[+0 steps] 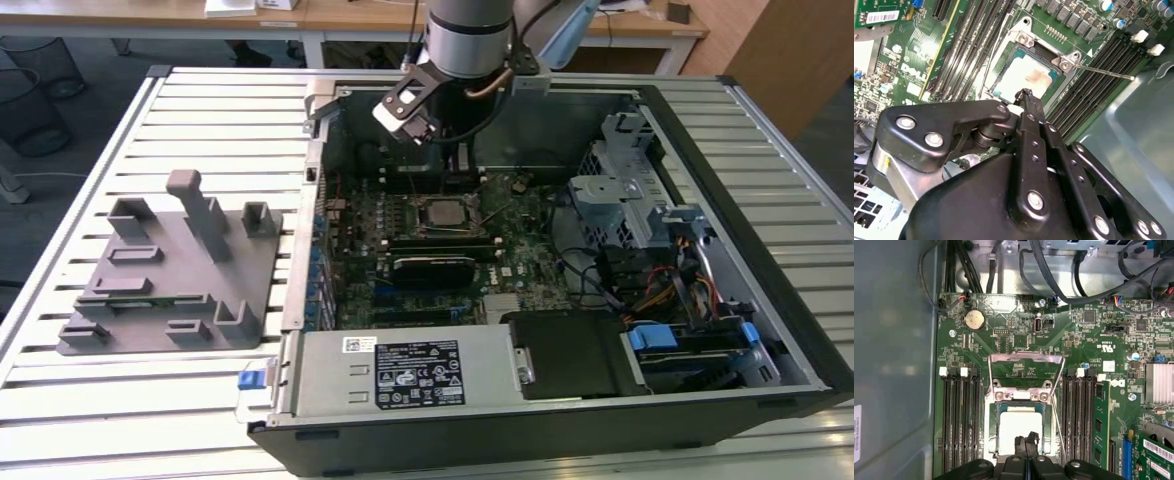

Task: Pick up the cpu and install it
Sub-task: 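Close the cpu cover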

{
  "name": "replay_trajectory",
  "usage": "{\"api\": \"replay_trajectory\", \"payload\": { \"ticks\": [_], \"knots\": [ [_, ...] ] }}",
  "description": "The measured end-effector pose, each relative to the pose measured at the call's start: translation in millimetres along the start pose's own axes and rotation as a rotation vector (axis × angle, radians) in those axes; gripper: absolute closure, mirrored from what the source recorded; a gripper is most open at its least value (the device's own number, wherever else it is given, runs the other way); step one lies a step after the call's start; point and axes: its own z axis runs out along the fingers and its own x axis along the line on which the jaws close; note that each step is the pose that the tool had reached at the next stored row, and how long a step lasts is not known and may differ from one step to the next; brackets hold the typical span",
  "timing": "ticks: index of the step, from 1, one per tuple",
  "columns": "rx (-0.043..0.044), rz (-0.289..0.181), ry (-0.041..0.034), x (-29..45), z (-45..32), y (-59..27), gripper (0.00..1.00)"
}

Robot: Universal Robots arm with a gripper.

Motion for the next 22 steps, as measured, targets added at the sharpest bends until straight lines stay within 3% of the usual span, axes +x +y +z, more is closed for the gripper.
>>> {"api": "replay_trajectory", "payload": {
  "ticks": [11, 16, 22],
  "knots": [
    [-0.0004, 0.0, 0.0001, -0.4, -16.2, -0.1, 0.88],
    [-0.0006, 0.0, 0.001, -9.2, -18.0, -0.2, 0.88],
    [-0.0009, 0.0, 0.0072, -10.6, -38.0, -0.2, 0.88]
  ]
}}
